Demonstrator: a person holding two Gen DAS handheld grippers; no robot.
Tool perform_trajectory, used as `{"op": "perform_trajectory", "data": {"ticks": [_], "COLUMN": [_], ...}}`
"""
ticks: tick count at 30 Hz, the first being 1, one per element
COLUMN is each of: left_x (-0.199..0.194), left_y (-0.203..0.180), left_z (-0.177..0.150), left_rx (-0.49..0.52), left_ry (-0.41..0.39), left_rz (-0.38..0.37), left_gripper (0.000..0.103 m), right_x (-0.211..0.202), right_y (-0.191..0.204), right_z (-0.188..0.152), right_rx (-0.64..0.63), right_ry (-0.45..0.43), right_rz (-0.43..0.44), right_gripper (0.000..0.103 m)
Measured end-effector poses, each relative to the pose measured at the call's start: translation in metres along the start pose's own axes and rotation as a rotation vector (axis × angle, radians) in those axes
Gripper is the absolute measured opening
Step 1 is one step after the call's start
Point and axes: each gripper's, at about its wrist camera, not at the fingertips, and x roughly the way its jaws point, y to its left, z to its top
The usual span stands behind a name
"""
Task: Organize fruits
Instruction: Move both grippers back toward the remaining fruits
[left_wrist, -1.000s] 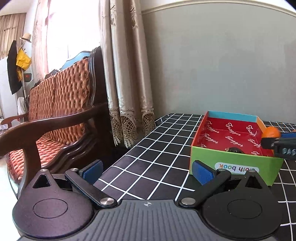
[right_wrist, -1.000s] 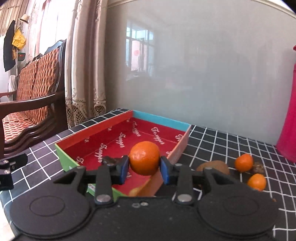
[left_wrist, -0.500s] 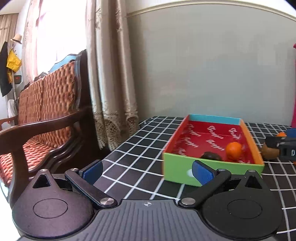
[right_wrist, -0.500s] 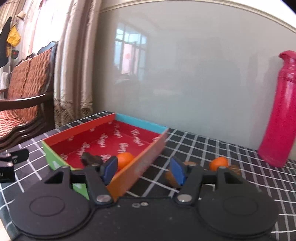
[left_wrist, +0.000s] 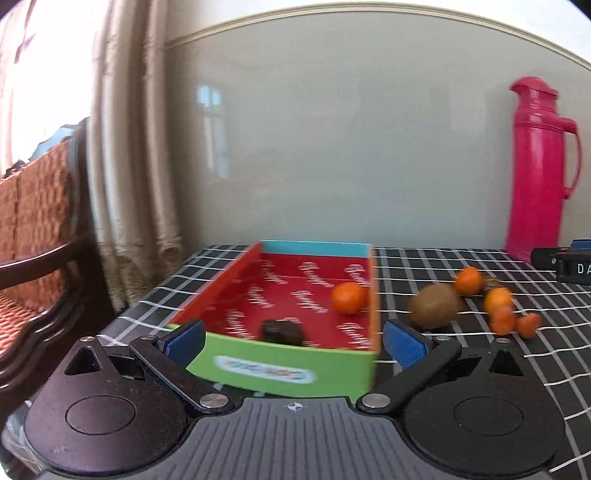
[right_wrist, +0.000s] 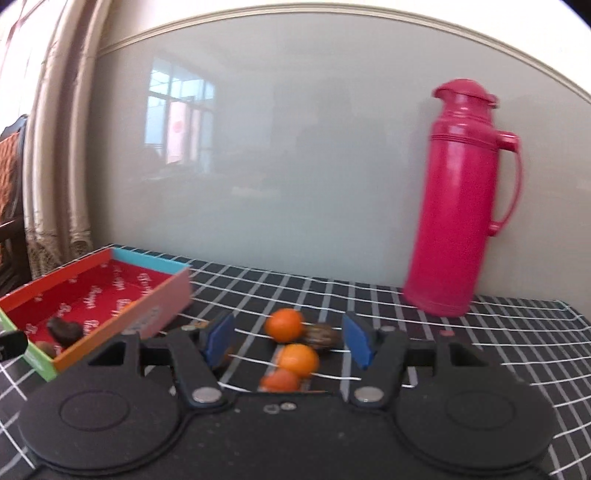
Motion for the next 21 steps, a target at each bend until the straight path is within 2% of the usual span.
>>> {"op": "perform_trajectory", "data": {"ticks": [12, 21], "left_x": [0.002, 0.015], "left_y": [-0.074, -0.127], "left_z": [0.002, 0.0], "left_rx": [0.047, 0.084], "left_ry": [-0.005, 0.023], "left_rz": [-0.116, -0.2], "left_gripper": [0.102, 0.101], "right_x": [-0.012, -0.02], "right_y": [-0.078, -0.12], "right_z": [-0.018, -0.035], "right_rx": [0.061, 0.087], "right_ry": [0.026, 0.048], "right_rz": [-0.131, -0.191], "right_gripper": [0.064, 0.065]}}
